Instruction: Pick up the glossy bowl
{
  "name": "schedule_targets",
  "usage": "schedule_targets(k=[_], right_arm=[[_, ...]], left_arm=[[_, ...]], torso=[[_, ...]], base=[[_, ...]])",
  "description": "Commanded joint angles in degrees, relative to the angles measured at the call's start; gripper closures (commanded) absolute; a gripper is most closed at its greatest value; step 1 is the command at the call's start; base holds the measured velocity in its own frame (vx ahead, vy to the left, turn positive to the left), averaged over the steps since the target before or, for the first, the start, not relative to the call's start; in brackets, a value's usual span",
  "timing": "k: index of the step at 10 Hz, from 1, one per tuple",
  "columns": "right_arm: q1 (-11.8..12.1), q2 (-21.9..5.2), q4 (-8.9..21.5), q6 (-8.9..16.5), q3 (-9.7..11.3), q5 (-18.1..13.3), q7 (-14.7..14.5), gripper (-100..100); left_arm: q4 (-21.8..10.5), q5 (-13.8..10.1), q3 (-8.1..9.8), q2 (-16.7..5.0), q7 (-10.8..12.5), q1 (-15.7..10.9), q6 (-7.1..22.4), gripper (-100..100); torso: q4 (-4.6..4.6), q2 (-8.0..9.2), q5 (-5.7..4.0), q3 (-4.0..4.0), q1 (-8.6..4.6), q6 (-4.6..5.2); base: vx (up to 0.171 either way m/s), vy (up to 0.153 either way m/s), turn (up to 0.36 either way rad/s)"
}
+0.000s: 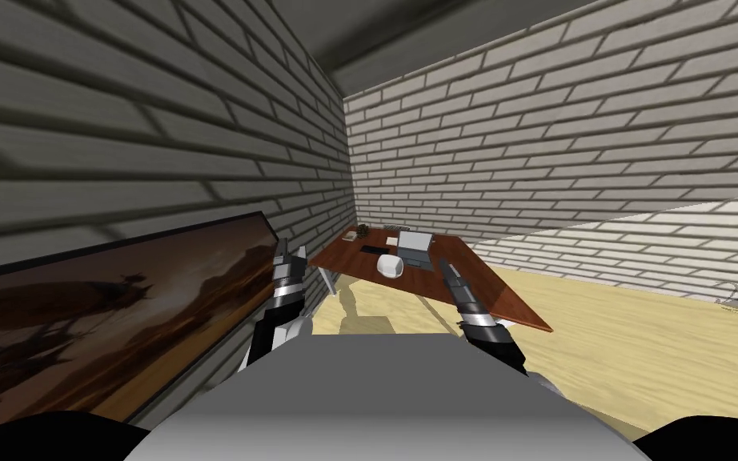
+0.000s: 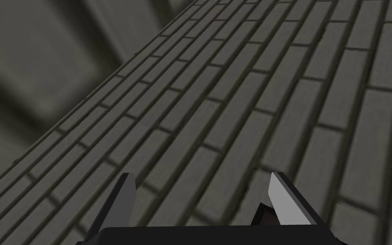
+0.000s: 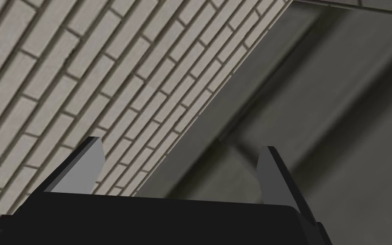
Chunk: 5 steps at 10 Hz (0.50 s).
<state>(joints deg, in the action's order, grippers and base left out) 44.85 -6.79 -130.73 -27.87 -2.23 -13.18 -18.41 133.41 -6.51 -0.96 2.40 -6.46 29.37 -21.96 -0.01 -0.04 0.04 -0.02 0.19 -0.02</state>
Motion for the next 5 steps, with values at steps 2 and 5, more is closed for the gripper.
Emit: schedule_targets(k=[2,5], right_arm=[[3.6,-0.3,-0.2,1.4,-0.2,-0.9,-4.2,-100],[6.0,-0.5,-0.4,2.7,-0.2,-1.5,-7.5,-100]], left_arm=[[0.0,0.0,0.01,0.0,0.0,0.0,0.0,0],[0.0,0.0,0.00,0.0,0.0,0.0,0.0,0]], torso=[[0.00,0.01,0.00,0.00,-0.04,0.03],[0.00,-0.01,0.00,-0.01,-0.02,0.00]], base=[[0.020,0.044,0.126],[0.021,0.042,0.110]])
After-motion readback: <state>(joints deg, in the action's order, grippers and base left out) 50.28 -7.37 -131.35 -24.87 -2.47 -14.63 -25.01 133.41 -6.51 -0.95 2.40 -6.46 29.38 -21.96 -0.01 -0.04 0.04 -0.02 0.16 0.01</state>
